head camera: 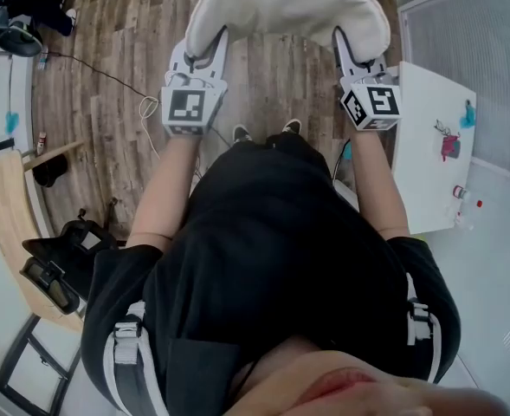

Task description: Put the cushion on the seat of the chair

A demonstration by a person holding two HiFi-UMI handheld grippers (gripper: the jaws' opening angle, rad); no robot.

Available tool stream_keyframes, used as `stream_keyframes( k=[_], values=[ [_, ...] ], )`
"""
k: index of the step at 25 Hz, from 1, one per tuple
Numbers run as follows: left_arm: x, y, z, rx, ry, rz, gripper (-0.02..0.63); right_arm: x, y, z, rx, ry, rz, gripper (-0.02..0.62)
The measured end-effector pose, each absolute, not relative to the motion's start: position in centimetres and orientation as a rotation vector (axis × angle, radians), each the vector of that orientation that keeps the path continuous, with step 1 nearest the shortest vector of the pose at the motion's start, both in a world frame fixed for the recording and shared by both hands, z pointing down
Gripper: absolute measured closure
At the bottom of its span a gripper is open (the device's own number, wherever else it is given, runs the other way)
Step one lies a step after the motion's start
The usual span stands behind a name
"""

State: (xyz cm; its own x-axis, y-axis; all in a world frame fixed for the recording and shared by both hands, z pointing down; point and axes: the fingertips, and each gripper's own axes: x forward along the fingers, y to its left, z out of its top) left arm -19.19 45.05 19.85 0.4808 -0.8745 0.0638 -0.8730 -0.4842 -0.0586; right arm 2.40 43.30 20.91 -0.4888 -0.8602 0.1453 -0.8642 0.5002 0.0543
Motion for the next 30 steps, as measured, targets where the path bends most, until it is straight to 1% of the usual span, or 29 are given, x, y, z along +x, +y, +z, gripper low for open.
stream_keyframes(
  k=[15,22,30],
  values=[
    [-16.2,37.2,20.9,-2.701,1.554,-0.198,0.547,5.4,34.7,22.3,1.504,-2.61,0.082,0.54],
    [-13.2,31.5,21.1,-2.692,1.577,-0.229,0.547,8.1,29.0,22.7,1.425,-2.649,0.081,0.54],
    [-8.2,25.4,21.9,-2.649,1.619,-0.261,0.547,13.0,22.1,23.5,1.387,-2.668,0.093,0.541]
  ],
)
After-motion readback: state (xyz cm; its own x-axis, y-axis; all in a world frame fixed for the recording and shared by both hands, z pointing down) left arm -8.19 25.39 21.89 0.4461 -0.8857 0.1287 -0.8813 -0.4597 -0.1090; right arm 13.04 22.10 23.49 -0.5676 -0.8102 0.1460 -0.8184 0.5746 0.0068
